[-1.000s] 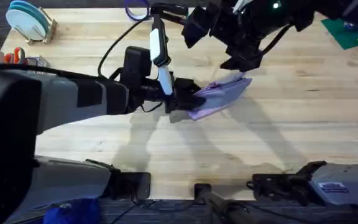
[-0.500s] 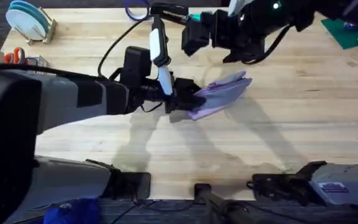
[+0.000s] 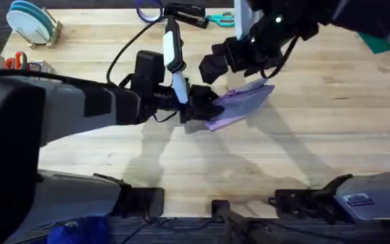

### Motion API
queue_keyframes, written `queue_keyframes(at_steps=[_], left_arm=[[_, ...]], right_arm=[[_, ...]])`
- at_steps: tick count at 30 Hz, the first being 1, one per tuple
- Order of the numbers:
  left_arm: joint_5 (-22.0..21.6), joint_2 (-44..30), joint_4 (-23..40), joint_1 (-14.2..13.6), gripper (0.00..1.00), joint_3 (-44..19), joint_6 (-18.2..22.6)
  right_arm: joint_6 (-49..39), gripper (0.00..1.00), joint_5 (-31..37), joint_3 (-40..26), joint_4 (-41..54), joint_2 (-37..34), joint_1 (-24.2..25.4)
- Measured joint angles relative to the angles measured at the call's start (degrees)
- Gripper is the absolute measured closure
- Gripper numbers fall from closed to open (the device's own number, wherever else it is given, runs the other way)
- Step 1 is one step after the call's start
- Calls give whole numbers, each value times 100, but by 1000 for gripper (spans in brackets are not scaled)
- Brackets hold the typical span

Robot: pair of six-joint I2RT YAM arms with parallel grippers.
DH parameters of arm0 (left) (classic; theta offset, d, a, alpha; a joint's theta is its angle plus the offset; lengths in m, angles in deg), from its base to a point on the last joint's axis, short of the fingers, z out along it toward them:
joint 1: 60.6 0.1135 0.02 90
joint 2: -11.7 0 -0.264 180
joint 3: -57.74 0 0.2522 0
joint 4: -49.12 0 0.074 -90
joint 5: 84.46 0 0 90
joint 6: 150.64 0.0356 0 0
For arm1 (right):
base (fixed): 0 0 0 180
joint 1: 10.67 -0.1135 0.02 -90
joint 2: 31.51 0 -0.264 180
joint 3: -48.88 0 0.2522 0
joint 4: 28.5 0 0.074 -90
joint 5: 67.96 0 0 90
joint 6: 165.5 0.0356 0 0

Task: Unzip the bag, pick up the pens from the table one at a time and place them inside, then zip the bag closed.

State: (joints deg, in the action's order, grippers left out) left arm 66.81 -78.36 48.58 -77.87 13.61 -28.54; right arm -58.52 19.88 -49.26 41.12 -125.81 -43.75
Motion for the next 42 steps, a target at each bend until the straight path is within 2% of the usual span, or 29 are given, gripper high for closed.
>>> queue_keyframes(at_steps=[15,33,35,39,42], left_arm=[[0,0,0,0,959,0,0],[0,0,0,0,959,0,0],[0,0,0,0,959,0,0],[0,0,0,0,959,0,0],[0,0,0,0,959,0,0]], right_arm=[[-250,5,0,0,147,-529,0],[-313,10,-68,0,254,-606,0],[-333,57,-68,0,254,-606,0],[-334,315,-69,0,307,-606,0],[-336,412,-68,0,364,-606,0]])
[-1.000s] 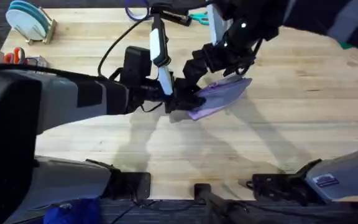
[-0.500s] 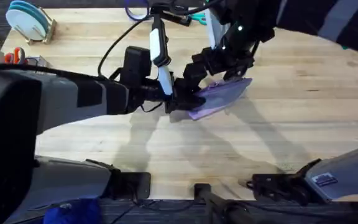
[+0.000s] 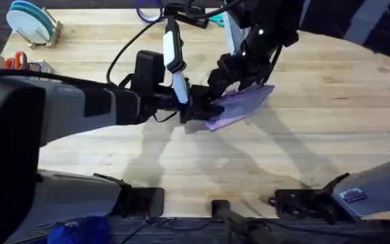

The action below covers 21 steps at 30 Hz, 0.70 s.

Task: Unzip the bag, pick up the pens from the table one at a time and place them inside, then zip the bag closed.

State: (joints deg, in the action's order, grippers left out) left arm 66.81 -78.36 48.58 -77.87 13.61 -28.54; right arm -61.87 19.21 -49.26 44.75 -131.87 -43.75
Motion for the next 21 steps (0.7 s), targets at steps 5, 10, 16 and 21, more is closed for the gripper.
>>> queue_keyframes(at_steps=[5,10,16,21], left_arm=[[0,0,0,0,959,0,0],[0,0,3,0,959,0,0],[0,0,9,0,959,0,0],[0,0,11,0,959,0,0]], right_arm=[[0,582,-20,0,14,0,0],[-11,825,-15,0,14,0,0],[-15,970,2,0,14,0,26],[-17,970,1,0,14,0,26]])
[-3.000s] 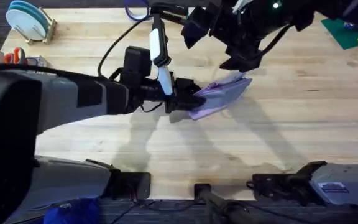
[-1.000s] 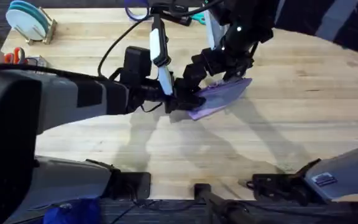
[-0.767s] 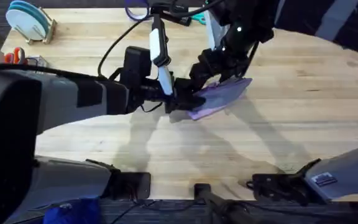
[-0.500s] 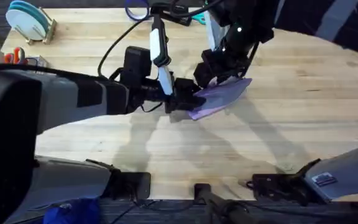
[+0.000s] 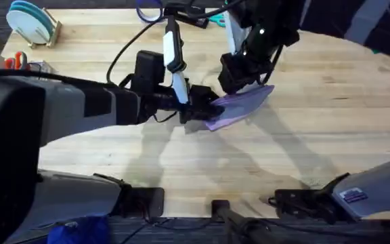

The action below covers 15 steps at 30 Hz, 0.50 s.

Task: Unzip the bag, pick up the pens from the table one at a time and place them inside, then zip the bag closed.

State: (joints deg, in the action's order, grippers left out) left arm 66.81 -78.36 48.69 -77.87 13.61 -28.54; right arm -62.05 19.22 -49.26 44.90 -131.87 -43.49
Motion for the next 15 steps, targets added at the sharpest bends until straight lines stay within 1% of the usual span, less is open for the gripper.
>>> queue_keyframes(at_steps=[15], left_arm=[[0,0,0,0,959,0,-2]], right_arm=[[1,970,50,0,4,16,0]])
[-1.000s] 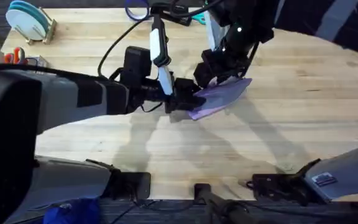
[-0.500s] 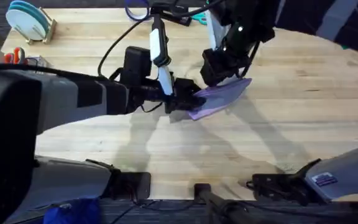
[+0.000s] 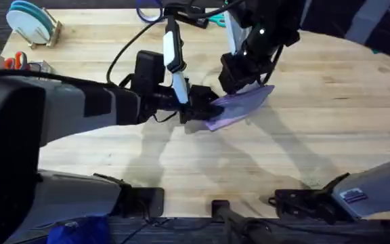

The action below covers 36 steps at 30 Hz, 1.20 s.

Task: Unzip the bag, pick up the pens from the table one at a time and place them inside, then zip the bag closed.

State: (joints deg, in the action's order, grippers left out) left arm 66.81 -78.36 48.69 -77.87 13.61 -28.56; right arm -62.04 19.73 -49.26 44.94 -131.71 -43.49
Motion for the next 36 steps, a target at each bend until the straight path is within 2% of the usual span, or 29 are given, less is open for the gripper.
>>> queue_keyframes(at_steps=[12,31,36], left_arm=[[-2,0,-4,0,959,0,1],[-2,0,-4,0,959,0,2],[-2,0,-4,0,959,0,2]], right_arm=[[-49,970,16,-95,42,594,-7],[-61,971,18,-124,268,604,-4],[28,960,18,-446,680,604,-4]])
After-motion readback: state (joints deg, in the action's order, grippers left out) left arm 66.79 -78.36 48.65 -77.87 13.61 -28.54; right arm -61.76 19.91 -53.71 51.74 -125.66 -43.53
